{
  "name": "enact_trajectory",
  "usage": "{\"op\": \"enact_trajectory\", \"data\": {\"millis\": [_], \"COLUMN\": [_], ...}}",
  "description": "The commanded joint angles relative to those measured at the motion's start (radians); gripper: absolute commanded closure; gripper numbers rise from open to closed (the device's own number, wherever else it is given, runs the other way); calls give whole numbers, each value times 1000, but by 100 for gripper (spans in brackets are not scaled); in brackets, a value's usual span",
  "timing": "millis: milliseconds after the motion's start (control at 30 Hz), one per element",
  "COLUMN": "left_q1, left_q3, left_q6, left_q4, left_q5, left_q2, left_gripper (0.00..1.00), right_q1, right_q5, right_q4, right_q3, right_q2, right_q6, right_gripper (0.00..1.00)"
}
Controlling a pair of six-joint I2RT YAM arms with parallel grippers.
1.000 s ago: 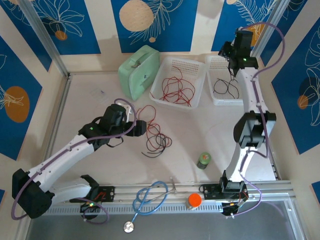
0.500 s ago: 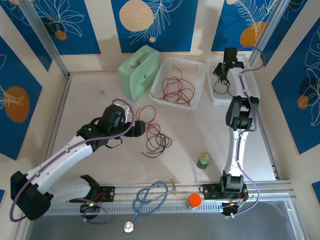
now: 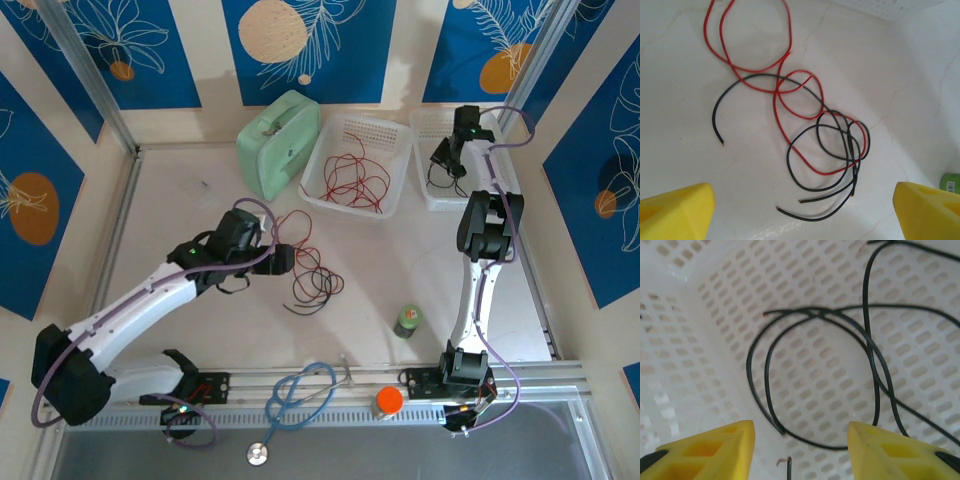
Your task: Untangle the cables
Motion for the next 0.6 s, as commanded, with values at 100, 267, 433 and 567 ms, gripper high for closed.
{"op": "enact_trajectory", "data": {"millis": [100,267,433,567], "left_q1": [5,5,12,47], "left_q3": [45,77,132,201], "left_q6": [-62,-92,-101,-63], "left_q4": [-66,-59,-58,-33], "left_q5": [7,6,-49,-83], "left_q2": [141,257,362,455], "left_gripper": [13,19,28,38], "right_q1": [32,83,151,219], "right_q5": [54,108,146,135], "right_q4": [75,176,228,260], "right_q3": [-252,-525,-759,-938], "right_q2": [-292,-517,-719,-888], "right_q6": [-21,-23,-28,-19], "right_gripper": [39,34,37,45]}}
